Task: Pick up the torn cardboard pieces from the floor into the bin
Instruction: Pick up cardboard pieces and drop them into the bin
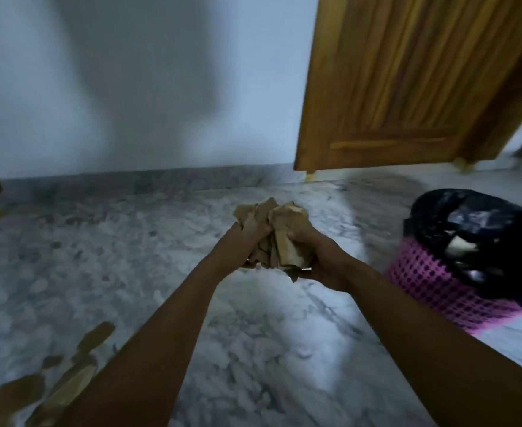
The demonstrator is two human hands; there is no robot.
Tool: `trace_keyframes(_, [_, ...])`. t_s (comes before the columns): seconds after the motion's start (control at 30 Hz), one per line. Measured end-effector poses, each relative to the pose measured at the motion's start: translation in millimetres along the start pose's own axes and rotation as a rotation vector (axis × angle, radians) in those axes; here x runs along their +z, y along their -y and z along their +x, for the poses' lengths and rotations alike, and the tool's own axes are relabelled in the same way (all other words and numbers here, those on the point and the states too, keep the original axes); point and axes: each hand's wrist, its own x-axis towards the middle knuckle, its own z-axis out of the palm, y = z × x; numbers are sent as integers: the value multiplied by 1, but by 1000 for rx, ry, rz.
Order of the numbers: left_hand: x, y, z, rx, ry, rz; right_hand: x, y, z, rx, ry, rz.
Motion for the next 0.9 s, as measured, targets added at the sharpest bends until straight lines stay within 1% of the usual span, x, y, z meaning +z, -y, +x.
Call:
trace_keyframes(0.13, [68, -69, 40, 70, 111, 48, -83, 33, -40, -104, -165, -11])
trace_keyframes(0.23, [137, -112, 68, 62, 168, 30, -151, 50, -70, -178, -373, 62])
trace_keyframes(0.3, [185, -134, 85, 71, 198, 107, -199, 57, -88, -178, -487, 102])
trace_keyframes(0.4, [254, -157, 109, 42, 274, 140, -266, 63, -116, -150, -540, 14])
trace_keyframes(0.53, [335, -173, 136, -39, 305, 124, -343, 67, -138, -92, -557, -16])
trace_keyframes(0.6, [365, -176, 145, -89, 341, 131, -371, 63, -142, -65, -587, -21])
trace_keyframes(0.7, [391, -175, 157, -178, 373, 207, -405, 52, -143, -37, -626, -64])
trace_keyframes(0.8, [398, -175, 164, -197, 352, 288, -431, 42, -137, 9, -638, -306])
trace_keyframes(0.87, [397, -176, 167, -201, 330, 335, -439, 42, -134, 49, -652, -507])
trace_keyframes(0.9, [395, -176, 169, -207, 327, 343, -437, 45, -136, 44, -668, -558])
